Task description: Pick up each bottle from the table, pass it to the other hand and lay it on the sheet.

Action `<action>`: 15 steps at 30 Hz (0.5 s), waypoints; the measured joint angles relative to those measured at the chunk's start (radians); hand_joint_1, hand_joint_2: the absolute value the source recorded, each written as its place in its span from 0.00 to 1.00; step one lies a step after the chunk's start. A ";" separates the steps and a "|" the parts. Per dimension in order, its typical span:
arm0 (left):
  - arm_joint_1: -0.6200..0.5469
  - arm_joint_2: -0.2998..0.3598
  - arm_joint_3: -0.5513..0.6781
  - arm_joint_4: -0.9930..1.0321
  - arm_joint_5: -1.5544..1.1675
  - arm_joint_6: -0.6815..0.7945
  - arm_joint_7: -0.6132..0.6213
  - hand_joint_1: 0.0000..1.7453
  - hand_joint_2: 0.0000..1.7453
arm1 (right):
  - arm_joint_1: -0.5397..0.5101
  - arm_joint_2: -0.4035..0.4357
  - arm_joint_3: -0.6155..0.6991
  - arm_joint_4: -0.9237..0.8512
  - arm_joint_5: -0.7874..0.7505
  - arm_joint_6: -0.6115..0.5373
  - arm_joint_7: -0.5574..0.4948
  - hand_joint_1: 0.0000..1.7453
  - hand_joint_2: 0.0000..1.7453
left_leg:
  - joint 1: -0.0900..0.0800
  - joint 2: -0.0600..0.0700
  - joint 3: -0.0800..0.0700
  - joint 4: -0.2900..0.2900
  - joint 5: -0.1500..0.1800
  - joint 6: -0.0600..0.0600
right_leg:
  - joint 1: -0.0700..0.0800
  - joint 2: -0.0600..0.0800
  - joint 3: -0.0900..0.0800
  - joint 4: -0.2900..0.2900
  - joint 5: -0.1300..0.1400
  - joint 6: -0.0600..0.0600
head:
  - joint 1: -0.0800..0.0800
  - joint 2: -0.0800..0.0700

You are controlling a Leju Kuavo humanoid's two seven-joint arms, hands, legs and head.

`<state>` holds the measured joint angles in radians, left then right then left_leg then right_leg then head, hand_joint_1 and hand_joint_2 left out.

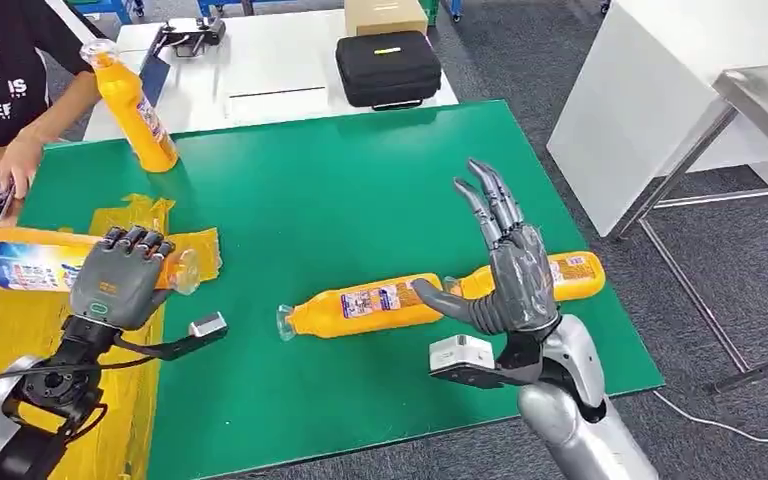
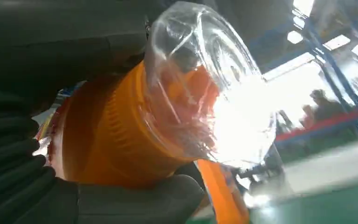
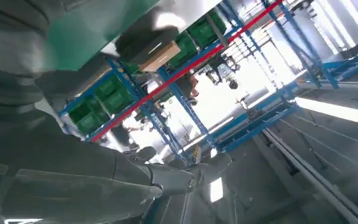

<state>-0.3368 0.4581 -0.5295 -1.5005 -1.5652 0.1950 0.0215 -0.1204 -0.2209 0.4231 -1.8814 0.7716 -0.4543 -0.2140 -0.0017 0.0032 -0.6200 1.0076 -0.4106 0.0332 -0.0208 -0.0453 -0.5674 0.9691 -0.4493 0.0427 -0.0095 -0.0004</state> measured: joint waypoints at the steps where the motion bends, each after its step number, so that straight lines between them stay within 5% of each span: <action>1: -0.002 -0.002 0.004 0.016 0.000 -0.015 -0.021 1.00 1.00 | 0.006 -0.001 -0.006 -0.006 0.011 -0.001 0.001 0.00 1.00 | 0.000 0.000 0.000 0.000 0.000 0.000 | 0.000 0.000 0.000 0.000 0.000 0.000 | 0.000 0.000; 6: -0.015 -0.040 0.052 0.139 0.002 -0.051 -0.102 1.00 1.00 | 0.045 -0.014 -0.037 -0.031 0.046 0.006 0.010 0.00 1.00 | 0.000 0.000 0.000 0.000 0.000 0.000 | 0.000 0.001 0.000 0.000 0.000 0.000 | 0.000 0.000; 7: -0.015 -0.048 0.064 0.165 0.005 -0.054 -0.113 0.78 1.00 | 0.051 -0.017 -0.042 -0.033 0.052 0.010 0.014 0.00 1.00 | 0.000 0.000 0.000 0.000 0.000 0.000 | 0.000 0.001 0.000 0.000 0.000 0.000 | 0.000 0.000; 8: -0.016 -0.057 0.073 0.189 0.008 -0.056 -0.120 0.00 1.00 | 0.058 -0.019 -0.047 -0.034 0.058 0.017 0.019 0.00 1.00 | 0.000 0.000 0.000 0.000 0.000 0.000 | 0.000 0.001 0.000 0.000 0.000 0.000 | 0.000 0.000; 15: -0.019 -0.126 0.121 0.345 0.036 -0.109 -0.097 0.00 1.00 | 0.091 -0.030 -0.069 -0.034 0.122 0.092 0.082 0.00 1.00 | 0.000 0.000 0.000 0.000 0.000 0.000 | 0.000 0.001 0.000 0.000 0.000 0.000 | 0.000 0.000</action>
<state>-0.3556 0.3322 -0.4089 -1.1554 -1.5297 0.0858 -0.0759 -0.0296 -0.2506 0.3536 -1.9150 0.8938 -0.3620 -0.1323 -0.0018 0.0031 -0.6202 1.0076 -0.4107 0.0332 -0.0208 -0.0448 -0.5677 0.9690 -0.4493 0.0427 -0.0095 -0.0004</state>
